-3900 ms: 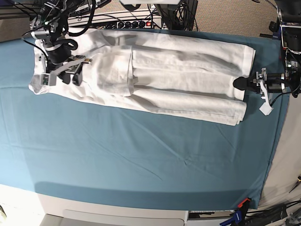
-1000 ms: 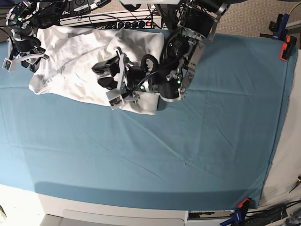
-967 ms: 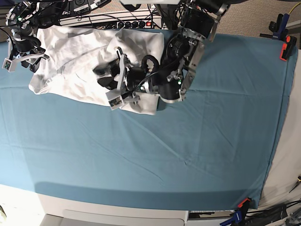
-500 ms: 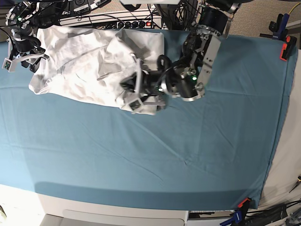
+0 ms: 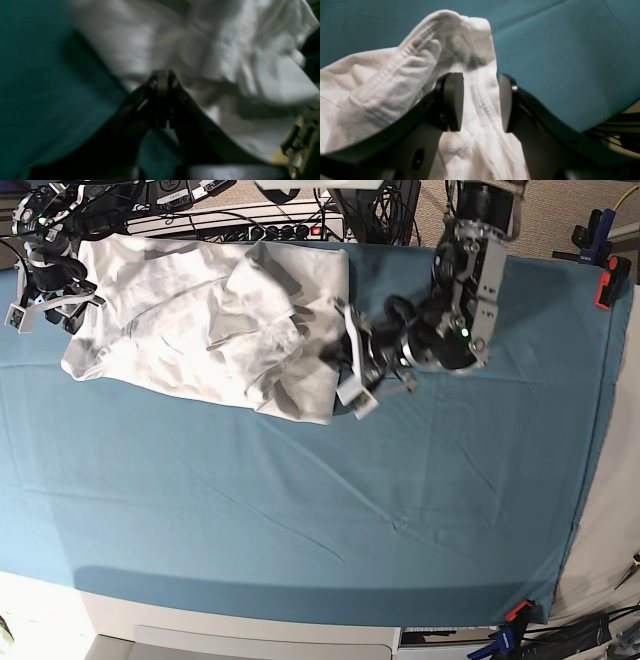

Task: Fold the T-shirt properly
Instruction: 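Lay the folded end down and press it flat with the left gripper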

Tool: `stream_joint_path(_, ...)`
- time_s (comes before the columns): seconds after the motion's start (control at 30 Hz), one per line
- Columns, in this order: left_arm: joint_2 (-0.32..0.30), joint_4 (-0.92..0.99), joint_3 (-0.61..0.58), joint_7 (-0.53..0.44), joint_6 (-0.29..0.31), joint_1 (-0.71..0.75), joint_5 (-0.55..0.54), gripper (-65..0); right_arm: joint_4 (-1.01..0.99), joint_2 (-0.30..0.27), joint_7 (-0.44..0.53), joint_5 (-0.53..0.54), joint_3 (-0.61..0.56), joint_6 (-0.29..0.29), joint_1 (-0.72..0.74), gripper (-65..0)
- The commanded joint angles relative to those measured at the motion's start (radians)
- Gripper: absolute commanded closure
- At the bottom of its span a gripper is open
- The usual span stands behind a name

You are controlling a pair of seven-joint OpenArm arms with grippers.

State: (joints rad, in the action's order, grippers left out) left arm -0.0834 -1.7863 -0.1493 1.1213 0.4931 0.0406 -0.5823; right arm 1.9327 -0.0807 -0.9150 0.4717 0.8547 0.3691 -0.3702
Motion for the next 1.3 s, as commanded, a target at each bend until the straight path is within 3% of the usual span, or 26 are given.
stream_joint_path(0.0,0.003,-0.017,0.001,-0.023,0.004,-0.006,-0.024,0.0,0.016,-0.016,0.031,0.01,0.004,0.004,0.002,-23.9)
stream_joint_path(0.23,0.006,-0.017,-0.057,-0.069,-0.001,0.014,0.02,0.0,0.017,-0.016,0.031,0.011,0.002,0.004,0.002,-23.9)
stream_joint_path(0.43,0.007,-0.016,-0.196,-0.154,-0.079,0.008,0.151,0.0,0.017,-0.016,0.031,0.011,0.002,0.004,0.002,-23.9)
stream_joint_path(0.73,0.128,0.0,-0.248,-0.195,-0.093,-0.032,0.187,0.0,0.017,-0.016,0.03,0.01,0.002,0.004,0.002,-23.9)
stream_joint_path(1.0,0.235,0.145,-0.248,-0.249,-0.093,-0.103,0.187,0.0,0.016,-0.016,0.032,0.011,0.002,0.004,0.002,-23.9)
stream_joint_path(1.27,0.24,0.283,-0.312,-0.33,-0.117,-0.194,0.237,0.0,0.016,-0.016,0.032,0.014,0.002,0.004,0.002,-23.9)
